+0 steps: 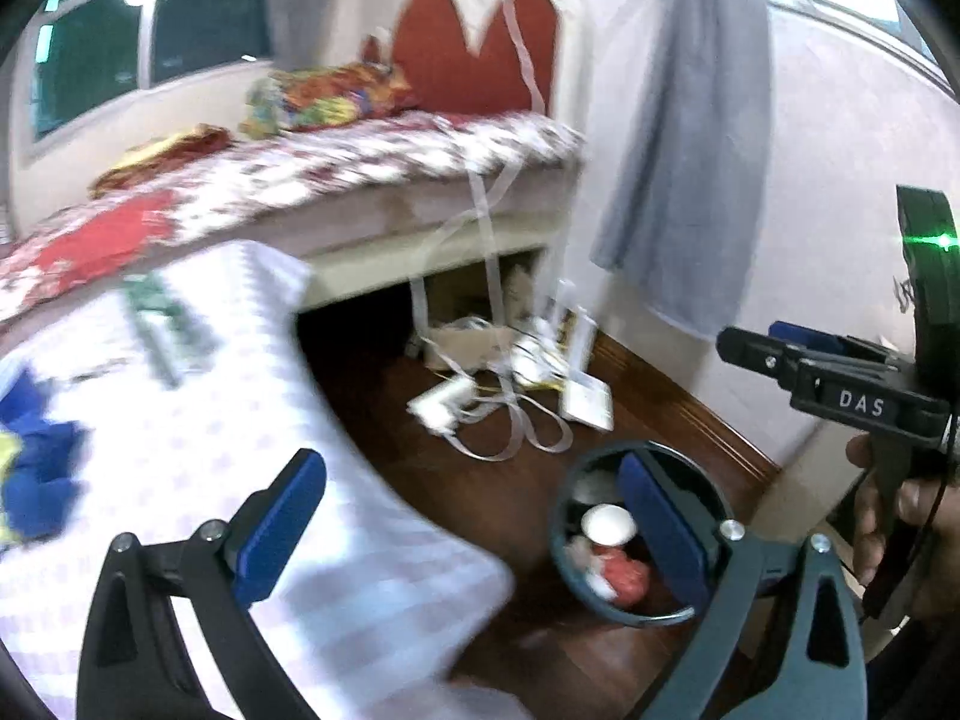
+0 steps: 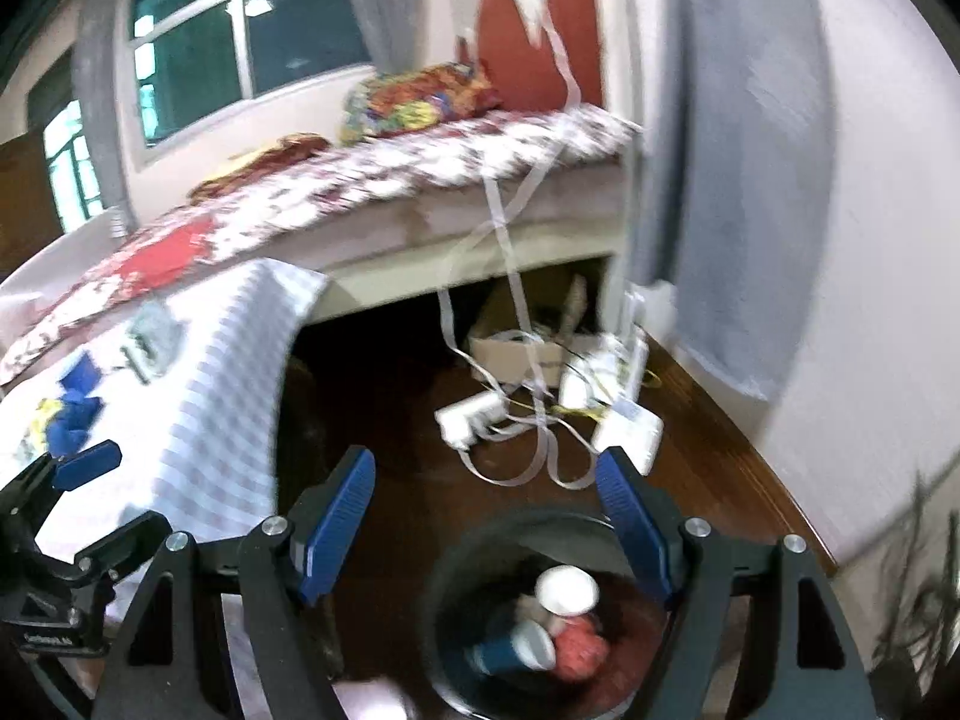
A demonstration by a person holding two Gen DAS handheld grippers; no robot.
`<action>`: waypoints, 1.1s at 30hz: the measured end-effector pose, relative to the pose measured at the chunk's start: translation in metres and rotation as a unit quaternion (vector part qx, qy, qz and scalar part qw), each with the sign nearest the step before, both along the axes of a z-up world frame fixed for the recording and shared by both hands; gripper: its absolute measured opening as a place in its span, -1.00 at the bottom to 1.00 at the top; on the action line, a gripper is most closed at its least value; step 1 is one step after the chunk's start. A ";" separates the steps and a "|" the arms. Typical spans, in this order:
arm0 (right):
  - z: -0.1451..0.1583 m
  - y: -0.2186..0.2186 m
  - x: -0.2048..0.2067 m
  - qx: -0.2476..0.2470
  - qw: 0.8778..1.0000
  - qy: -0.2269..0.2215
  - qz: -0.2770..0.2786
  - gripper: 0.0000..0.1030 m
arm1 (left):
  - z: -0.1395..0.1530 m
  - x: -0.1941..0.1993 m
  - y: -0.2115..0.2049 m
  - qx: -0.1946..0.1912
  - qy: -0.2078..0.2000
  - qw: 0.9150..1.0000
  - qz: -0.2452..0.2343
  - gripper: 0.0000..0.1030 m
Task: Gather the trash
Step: 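Move both tools back toward the milk carton and blue cloth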
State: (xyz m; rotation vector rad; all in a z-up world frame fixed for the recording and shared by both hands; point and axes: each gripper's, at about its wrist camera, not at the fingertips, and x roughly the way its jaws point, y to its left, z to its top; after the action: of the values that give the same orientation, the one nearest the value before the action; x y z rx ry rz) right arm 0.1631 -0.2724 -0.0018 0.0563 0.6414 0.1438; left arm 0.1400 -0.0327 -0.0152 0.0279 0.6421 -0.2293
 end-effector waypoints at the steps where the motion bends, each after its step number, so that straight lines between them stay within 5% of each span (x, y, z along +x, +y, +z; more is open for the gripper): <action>1: 0.003 0.013 0.001 -0.001 1.000 -0.003 0.013 0.52 | 0.002 -0.002 0.011 0.002 -0.007 1.000 0.015 0.92; 12: 0.015 0.120 0.009 -0.005 0.994 -0.013 0.109 0.51 | 0.009 -0.022 0.108 0.003 -0.028 0.991 0.134 0.91; 33: 0.029 0.246 0.007 -0.007 0.975 -0.022 0.220 0.51 | 0.008 -0.069 0.226 0.014 -0.020 0.969 0.248 0.85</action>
State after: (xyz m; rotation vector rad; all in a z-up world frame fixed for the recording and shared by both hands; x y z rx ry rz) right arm 0.1704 -0.0262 0.0270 -0.1037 0.6026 0.5679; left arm 0.0711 0.1935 -0.0071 -0.1006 0.5929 0.2626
